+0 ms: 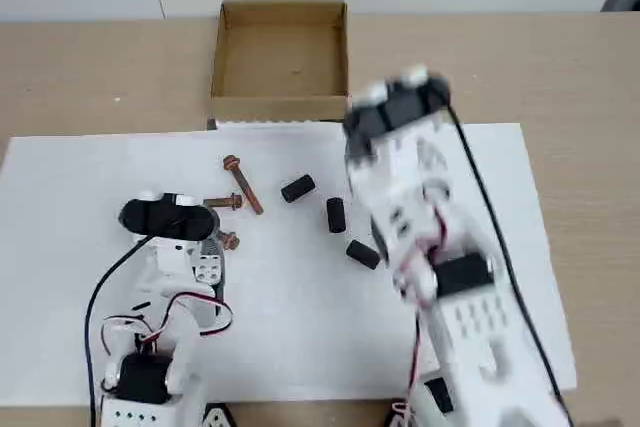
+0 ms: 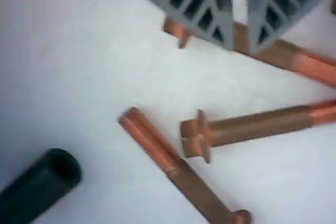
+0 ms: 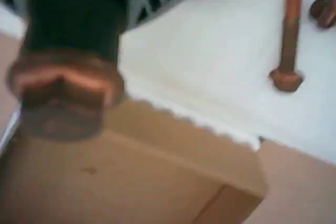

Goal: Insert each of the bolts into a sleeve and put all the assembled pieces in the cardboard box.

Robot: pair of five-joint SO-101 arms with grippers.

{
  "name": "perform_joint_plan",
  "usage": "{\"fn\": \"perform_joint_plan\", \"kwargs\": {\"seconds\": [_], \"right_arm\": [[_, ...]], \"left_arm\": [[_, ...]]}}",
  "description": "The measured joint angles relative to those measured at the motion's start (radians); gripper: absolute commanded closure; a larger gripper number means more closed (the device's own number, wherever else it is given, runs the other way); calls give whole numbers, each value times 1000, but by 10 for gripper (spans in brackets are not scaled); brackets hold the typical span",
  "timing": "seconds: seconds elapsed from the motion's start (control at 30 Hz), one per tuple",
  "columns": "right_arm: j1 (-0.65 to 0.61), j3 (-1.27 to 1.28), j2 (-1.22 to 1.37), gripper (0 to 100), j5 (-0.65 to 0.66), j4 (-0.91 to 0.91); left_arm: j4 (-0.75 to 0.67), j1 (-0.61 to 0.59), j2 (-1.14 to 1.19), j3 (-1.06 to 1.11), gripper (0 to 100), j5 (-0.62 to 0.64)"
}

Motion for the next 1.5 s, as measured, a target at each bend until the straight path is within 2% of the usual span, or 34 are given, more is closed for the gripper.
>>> {"fn": "perform_joint_plan", "kwargs": {"seconds": [0.4, 0.57, 0.8, 0.97, 1.27, 1.43, 1.5], "right_arm": [[3, -733, 806, 995, 11, -72], [2, -961, 1097, 995, 72, -169], [2, -1215, 1409, 972, 84, -180], [2, -1290, 1496, 858, 84, -167], [2, -1326, 1510, 898, 84, -141], [2, -1326, 1510, 998, 84, -141], [2, -1326, 1508, 990, 84, -133]], "left_arm": [[-43, -14, 0, 43, 994, -12], [-43, -14, 0, 43, 994, -12], [-43, -14, 0, 43, 994, -12], [-43, -14, 0, 43, 994, -12], [-43, -14, 0, 43, 994, -12], [-43, -14, 0, 43, 994, -12], [-43, -14, 0, 43, 994, -12]]}}
